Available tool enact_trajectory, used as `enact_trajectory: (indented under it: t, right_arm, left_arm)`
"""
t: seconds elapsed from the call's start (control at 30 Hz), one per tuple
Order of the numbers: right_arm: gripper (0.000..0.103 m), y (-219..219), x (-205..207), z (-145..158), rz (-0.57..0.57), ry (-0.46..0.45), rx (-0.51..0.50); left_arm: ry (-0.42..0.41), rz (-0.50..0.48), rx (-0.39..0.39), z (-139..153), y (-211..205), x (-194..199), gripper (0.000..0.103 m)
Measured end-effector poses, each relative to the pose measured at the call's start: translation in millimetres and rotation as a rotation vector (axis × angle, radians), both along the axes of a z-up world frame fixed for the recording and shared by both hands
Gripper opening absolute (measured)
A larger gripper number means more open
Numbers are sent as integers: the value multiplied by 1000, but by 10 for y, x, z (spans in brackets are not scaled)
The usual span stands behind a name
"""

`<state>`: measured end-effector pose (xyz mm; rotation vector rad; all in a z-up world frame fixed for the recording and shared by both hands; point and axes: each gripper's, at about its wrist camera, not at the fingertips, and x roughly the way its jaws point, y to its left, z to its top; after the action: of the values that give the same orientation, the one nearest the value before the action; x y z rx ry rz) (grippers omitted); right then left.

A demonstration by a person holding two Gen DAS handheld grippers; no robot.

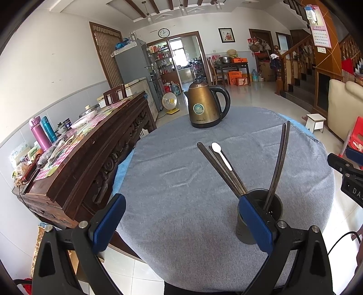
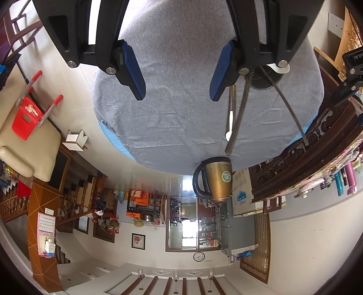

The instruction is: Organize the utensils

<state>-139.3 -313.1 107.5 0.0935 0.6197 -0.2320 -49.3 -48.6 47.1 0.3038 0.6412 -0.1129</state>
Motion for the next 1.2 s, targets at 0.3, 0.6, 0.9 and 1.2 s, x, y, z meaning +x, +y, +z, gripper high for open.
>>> enact_trajectory:
  t: [0.3, 0.6, 0.9, 1.2]
  right_arm:
    - [63, -54, 31, -62, -25, 24, 6]
    - [63, -109, 88, -163, -50, 65, 3]
    - [63, -166, 243, -264, -51, 107, 4]
    - [63, -702, 731, -575, -26, 154, 216]
  left_arm:
    - [6, 5, -2, -26, 1, 32, 100]
    - [6, 52, -29, -37, 151, 186, 100]
    - [25, 118, -86, -64, 453, 518, 100]
    - [181, 226, -155, -503, 884, 1125, 100]
